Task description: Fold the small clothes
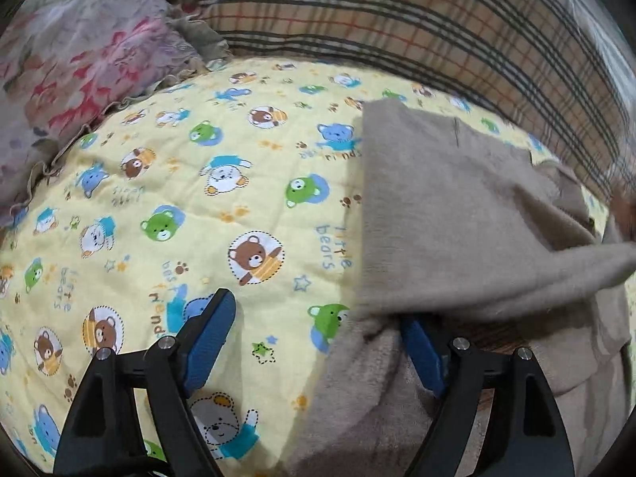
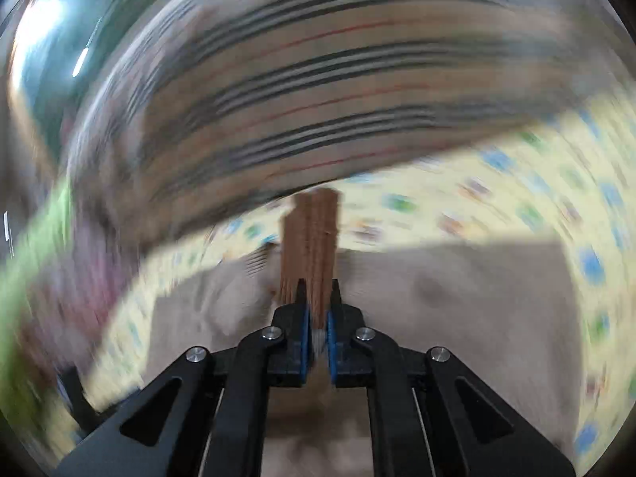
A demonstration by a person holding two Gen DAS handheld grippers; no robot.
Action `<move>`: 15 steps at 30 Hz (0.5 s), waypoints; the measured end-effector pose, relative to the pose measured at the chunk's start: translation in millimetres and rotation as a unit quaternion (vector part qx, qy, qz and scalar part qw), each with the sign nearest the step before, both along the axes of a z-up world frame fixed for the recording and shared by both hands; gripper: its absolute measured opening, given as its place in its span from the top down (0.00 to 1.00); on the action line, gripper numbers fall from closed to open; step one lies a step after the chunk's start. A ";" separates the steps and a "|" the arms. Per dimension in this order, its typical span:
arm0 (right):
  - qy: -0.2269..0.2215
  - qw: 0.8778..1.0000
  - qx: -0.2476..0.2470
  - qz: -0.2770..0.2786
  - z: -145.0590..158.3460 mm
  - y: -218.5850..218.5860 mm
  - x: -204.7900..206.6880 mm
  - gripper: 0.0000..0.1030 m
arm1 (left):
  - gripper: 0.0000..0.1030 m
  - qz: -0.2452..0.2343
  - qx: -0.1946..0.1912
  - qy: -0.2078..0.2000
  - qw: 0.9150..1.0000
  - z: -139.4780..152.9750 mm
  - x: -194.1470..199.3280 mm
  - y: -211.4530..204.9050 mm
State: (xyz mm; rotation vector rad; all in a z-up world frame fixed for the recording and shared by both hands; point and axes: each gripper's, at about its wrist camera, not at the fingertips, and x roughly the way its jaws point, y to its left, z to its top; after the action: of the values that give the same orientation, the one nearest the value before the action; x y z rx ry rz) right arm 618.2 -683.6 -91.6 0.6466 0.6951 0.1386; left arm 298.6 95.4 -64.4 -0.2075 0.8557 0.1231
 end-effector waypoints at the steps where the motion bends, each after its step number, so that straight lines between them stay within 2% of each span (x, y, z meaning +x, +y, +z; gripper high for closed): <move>1: 0.013 0.999 0.029 -0.019 -20.4 -17.6 -13.8 0.92 | 0.19 0.001 0.000 -0.001 1.000 0.3 -0.5 -0.3; 4: 0.071 0.995 0.068 -0.027 -67.3 -34.6 -32.7 0.92 | 0.19 0.004 0.003 -0.004 1.000 0.3 -1.6 -0.6; 6: 0.080 0.993 0.087 -0.028 -82.9 -37.3 -49.3 0.92 | 0.18 0.007 0.000 -0.006 1.000 0.5 -5.3 -0.3; 9: 0.082 0.991 0.105 -0.033 -87.4 -39.6 -66.4 0.86 | 0.17 0.011 -0.003 -0.006 1.000 1.5 -9.0 -0.7; 10: 0.083 0.990 0.108 -0.037 -87.2 -39.1 -67.0 0.79 | 0.17 0.011 -0.001 -0.006 1.000 1.6 -8.9 -1.1; 12: 0.075 0.990 0.113 -0.048 -83.6 -38.8 -67.2 0.73 | 0.17 0.012 0.001 -0.007 1.000 1.3 -7.9 -0.2; 14: 0.073 0.990 0.103 -0.067 -78.9 -43.8 -69.1 0.73 | 0.16 0.013 -0.002 -0.007 1.000 0.9 -8.0 0.5; 15: 0.070 0.991 0.097 -0.065 -75.9 -44.6 -68.1 0.80 | 0.16 0.014 -0.004 -0.007 1.000 0.7 -8.4 0.7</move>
State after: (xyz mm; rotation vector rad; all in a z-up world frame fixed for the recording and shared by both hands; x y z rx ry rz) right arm 550.0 -728.1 -167.5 0.8919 0.7784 0.0395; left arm 290.2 96.0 -63.7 -0.2273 0.8404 0.1443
